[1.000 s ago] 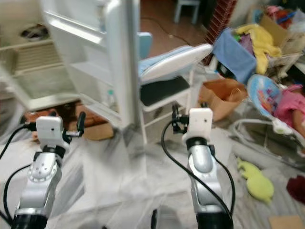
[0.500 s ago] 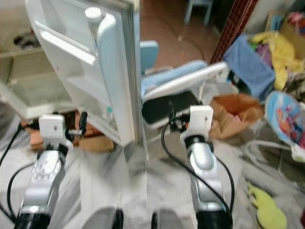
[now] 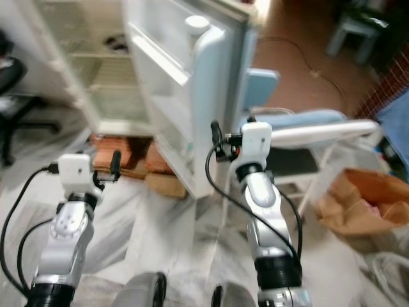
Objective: Restocking fridge
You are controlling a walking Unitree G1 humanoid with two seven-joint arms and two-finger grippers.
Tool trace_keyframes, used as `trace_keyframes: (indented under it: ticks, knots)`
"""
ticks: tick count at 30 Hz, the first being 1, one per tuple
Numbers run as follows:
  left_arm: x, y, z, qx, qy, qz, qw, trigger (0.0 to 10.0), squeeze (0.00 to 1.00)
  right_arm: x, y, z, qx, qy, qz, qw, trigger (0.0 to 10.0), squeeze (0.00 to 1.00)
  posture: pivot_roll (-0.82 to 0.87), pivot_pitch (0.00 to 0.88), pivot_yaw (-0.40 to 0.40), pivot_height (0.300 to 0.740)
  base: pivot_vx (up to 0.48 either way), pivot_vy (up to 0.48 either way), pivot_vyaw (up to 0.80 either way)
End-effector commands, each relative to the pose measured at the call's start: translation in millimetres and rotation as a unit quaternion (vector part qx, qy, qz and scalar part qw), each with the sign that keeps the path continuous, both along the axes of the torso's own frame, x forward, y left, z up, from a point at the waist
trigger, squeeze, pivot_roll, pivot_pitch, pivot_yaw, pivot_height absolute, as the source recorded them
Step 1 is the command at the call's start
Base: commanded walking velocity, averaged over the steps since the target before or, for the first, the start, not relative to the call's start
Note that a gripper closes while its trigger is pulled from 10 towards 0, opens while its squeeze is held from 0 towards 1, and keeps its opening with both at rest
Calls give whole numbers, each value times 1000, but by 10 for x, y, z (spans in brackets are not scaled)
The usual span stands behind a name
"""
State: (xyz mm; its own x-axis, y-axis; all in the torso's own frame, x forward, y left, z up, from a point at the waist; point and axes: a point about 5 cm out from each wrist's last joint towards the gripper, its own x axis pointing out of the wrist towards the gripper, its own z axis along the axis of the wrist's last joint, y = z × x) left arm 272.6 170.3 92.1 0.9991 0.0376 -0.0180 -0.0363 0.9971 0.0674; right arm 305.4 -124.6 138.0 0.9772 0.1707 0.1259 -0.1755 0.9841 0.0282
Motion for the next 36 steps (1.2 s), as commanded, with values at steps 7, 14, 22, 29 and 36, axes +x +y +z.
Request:
trace_keyframes:
  ticks: [7, 14, 22, 29, 36]
  knots:
    - [-2, 19, -48, 9, 18, -1, 1000, 10000, 0, 105, -80, 74, -14, -23, -34, 999, 10000, 0, 17, 107, -29, 740, 0, 0, 757]
    - [-18, 4, -63, 10, 25, -11, 1000, 10000, 0, 124, -160, 54, -24, -23, -74, 997, 10000, 0, 18, 108, -28, 740, 0, 0, 0]
    - [-70, 5, -91, 8, 41, -18, 999, 10000, 0, 251, -251, 130, -31, -37, -126, 991, 10000, 0, 44, 124, -34, 740, 0, 0, 0]
    - [-132, 37, -122, 11, 54, -17, 998, 10000, 0, 400, -275, 225, -19, -45, -142, 989, 10000, 0, 56, 138, -32, 740, 0, 0, 0]
    - [-141, 29, -118, 14, 58, -23, 998, 10000, 0, 588, -103, 441, 22, -68, -98, 993, 10000, 0, 65, 141, -27, 740, 0, 0, 0]
